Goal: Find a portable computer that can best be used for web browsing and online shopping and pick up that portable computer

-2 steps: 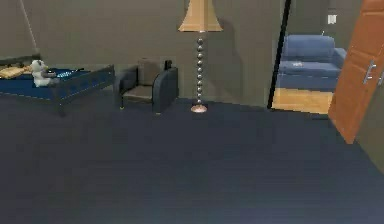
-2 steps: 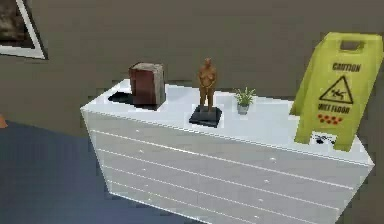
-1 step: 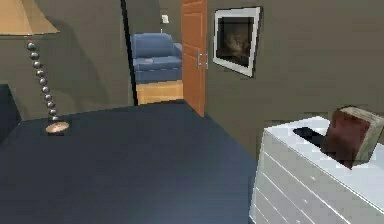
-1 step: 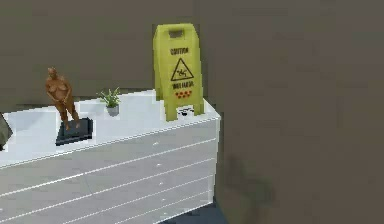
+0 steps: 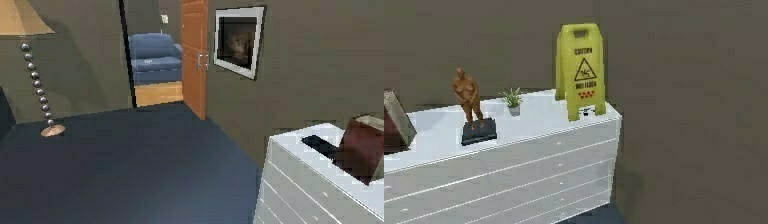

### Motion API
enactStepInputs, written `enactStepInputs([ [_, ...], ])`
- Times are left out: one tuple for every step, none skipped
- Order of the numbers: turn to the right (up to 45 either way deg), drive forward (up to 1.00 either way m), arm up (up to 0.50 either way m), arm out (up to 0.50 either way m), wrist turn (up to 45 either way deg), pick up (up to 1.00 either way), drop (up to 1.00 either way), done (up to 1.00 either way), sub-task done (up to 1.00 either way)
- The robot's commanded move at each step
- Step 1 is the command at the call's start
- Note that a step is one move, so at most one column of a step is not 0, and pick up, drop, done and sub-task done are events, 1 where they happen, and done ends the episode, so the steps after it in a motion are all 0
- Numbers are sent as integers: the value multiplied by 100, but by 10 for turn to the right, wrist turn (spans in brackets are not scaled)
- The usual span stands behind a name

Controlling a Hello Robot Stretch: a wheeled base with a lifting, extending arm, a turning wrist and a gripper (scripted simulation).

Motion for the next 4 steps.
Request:
enactStepInputs([
  [-450, 0, 0, 0, 0, 0, 0, 0, 0],
  [-420, 0, 0, 0, 0, 0, 0, 0, 0],
  [0, 100, 0, 0, 0, 0, 0, 0, 0],
  [0, 45, 0, 0, 0, 0, 0, 0, 0],
])
